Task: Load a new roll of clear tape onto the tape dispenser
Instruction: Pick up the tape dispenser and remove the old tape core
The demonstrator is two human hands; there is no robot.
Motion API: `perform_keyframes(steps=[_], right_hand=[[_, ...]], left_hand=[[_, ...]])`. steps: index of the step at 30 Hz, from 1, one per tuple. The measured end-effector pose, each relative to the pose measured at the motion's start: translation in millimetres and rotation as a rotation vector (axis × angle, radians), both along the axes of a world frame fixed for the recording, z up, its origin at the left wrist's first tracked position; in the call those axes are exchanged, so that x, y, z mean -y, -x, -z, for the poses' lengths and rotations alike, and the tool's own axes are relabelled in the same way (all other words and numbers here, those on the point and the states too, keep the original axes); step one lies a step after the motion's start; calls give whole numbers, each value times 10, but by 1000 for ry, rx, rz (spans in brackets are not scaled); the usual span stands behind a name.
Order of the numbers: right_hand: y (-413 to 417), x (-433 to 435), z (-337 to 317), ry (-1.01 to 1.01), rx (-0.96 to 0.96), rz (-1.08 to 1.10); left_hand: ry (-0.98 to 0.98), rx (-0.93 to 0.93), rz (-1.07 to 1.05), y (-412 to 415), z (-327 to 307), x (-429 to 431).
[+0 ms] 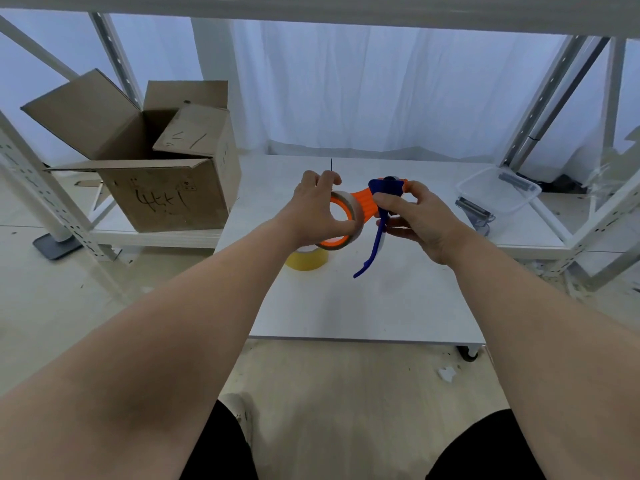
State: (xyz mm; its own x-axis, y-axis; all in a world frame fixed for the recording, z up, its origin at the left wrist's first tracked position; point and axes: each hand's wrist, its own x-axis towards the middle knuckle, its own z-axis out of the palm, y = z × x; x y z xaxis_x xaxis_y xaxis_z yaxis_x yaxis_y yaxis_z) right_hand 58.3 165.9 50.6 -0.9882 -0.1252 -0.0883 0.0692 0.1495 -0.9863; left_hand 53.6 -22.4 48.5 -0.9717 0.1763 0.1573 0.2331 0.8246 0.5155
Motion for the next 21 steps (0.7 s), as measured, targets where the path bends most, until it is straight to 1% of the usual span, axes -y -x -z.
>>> perform_keyframes(steps=[3, 6, 9, 12, 15, 19, 21], right_hand=[[17, 22, -18, 3, -47, 56], [21, 90, -50, 16, -70, 131], [32, 130, -40, 11, -53, 145], [43, 135, -36, 28, -42, 155], [29, 142, -23, 36, -40, 177], [-25, 226, 20, 43, -50, 198], [-28, 269, 36, 34, -86, 242]], left_hand=[[32, -58, 16, -3, -5, 32], [181, -25, 84, -3, 30, 76], [290, -57, 86, -8, 77, 122], [285, -125, 88, -7, 71, 125], [255, -151, 98, -4, 57, 122], [308, -156, 122, -11, 92, 157], [339, -180, 147, -16, 108, 184]])
